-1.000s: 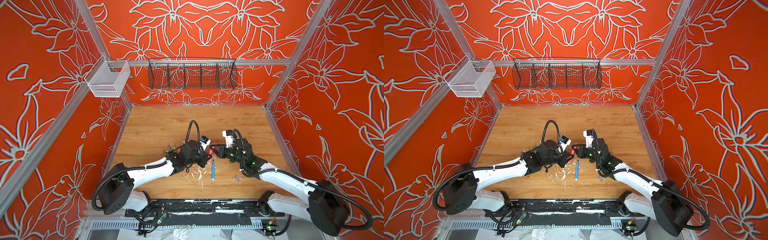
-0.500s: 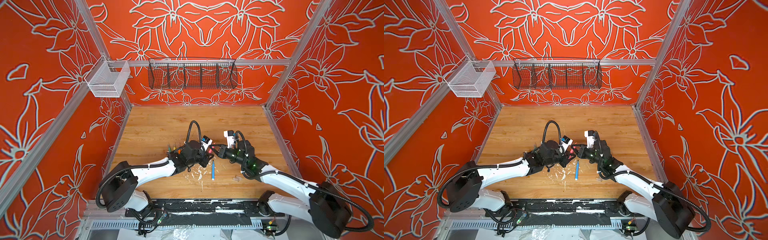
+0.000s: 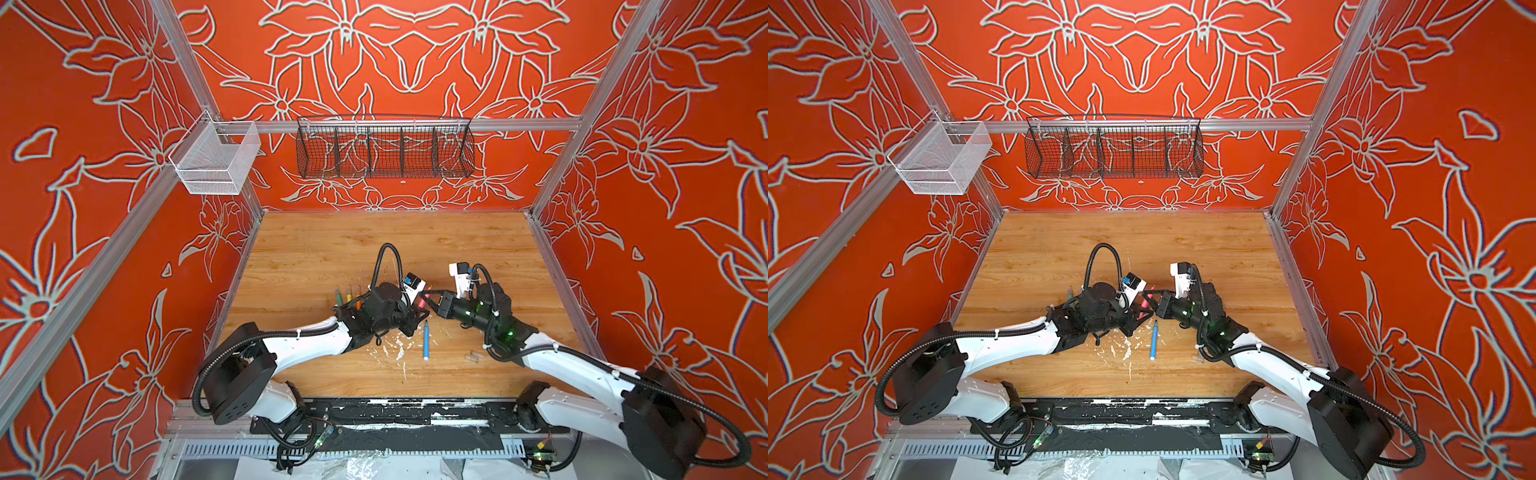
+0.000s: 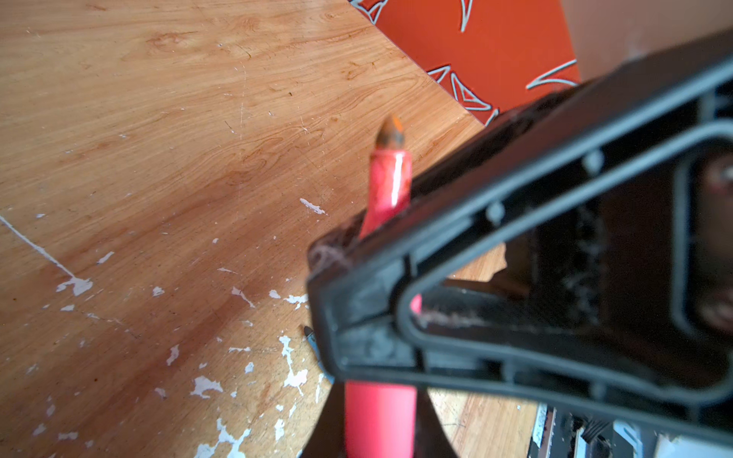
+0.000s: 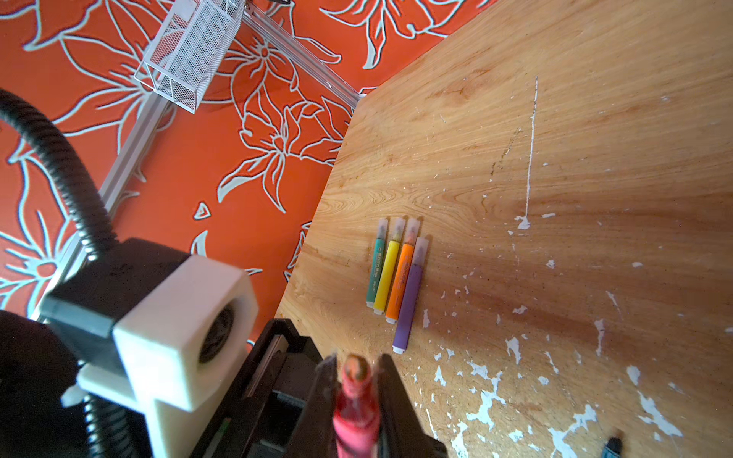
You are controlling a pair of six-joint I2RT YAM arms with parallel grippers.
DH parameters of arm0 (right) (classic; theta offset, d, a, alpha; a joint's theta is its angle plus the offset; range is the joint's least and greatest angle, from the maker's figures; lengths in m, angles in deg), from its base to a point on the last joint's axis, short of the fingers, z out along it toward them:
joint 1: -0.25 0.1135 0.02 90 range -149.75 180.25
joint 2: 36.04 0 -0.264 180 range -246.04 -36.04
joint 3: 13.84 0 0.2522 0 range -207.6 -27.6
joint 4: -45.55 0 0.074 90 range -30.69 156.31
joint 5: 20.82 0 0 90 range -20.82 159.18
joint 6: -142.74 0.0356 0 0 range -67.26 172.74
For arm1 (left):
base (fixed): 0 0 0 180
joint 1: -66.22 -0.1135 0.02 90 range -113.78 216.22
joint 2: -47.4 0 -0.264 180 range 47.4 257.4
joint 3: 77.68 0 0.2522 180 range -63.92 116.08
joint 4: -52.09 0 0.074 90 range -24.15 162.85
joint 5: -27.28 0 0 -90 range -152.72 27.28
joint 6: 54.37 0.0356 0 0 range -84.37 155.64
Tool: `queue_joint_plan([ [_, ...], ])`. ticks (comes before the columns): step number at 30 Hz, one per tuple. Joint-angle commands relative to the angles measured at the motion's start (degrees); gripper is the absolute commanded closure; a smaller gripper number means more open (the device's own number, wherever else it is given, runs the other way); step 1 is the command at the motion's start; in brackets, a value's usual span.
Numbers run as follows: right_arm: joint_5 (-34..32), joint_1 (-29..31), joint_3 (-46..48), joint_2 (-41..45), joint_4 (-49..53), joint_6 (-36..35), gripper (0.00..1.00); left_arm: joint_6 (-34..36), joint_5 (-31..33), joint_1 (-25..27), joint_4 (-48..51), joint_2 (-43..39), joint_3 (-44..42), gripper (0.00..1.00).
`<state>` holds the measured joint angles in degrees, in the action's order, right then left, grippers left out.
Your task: Insert the pens into the pen caps
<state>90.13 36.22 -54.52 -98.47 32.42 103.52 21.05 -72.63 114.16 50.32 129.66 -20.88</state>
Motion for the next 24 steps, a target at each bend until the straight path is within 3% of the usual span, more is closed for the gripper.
queue_joint_plan([
  [1,1.1,0.0,0.4,0.9,-2.4,2.9,1.0,-0.4,2.0,-0.5,-1.2,1.6,0.0,0.63],
  [7,3.5,0.1,2.8,-1.0,-11.8,8.5,1.0,-0.2,2.8,-0.5,-1.8,2.8,0.2,0.63],
  [9,2.9,0.1,4.3,-1.2,-15.5,9.9,1.0,-0.1,3.0,-0.5,-1.8,2.8,0.1,0.71],
  [13,-0.9,0.0,5.4,1.5,-13.0,9.1,1.0,0.2,3.8,-0.5,-2.0,1.8,-0.5,0.99],
  [17,-3.4,0.0,4.4,4.3,-6.7,5.9,1.0,0.1,4.6,-0.5,-2.4,0.5,-1.4,1.0],
  [18,-4.2,0.0,3.7,5.1,-4.1,4.8,0.95,-0.1,5.1,-0.5,-2.5,0.2,-1.6,1.0],
  [21,-7.5,0.0,1.3,6.7,3.8,0.4,0.58,-0.5,6.6,-0.5,-2.4,-1.0,-2.1,1.0],
  [22,-8.9,0.0,0.5,7.3,6.5,-1.0,0.5,-0.7,7.4,-0.5,-2.2,-1.4,-2.2,1.0],
  [24,-10.8,0.0,-1.2,8.1,10.6,-4.1,0.44,-1.2,9.7,-0.6,-0.9,-2.5,-2.3,1.0],
])
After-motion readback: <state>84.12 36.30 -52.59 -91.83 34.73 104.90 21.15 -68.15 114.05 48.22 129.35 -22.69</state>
